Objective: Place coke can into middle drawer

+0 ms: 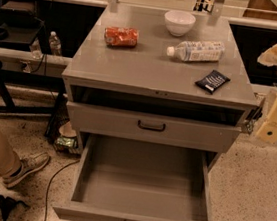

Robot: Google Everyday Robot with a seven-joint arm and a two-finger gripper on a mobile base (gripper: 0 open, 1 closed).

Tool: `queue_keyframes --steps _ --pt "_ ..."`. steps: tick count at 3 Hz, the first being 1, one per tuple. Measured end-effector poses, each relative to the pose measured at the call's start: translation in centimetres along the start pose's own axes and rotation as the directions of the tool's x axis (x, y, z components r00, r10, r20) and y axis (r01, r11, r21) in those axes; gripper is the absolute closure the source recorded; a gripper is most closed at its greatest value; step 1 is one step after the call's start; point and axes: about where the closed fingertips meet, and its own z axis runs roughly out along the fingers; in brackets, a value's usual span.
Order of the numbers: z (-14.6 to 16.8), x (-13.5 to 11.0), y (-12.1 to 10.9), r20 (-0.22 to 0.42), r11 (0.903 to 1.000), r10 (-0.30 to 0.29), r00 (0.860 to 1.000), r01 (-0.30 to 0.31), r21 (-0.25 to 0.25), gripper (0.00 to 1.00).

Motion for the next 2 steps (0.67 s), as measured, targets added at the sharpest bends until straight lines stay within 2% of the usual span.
queue_keyframes --steps 1,2 --pt "0.0 0.0 0.0 0.0 1.0 0.0 1.0 0.0 0.0 0.0" --pt "0.2 -1.8 -2.5 0.071 0.9991 0.01 0.997 -0.013 0.039 0.0"
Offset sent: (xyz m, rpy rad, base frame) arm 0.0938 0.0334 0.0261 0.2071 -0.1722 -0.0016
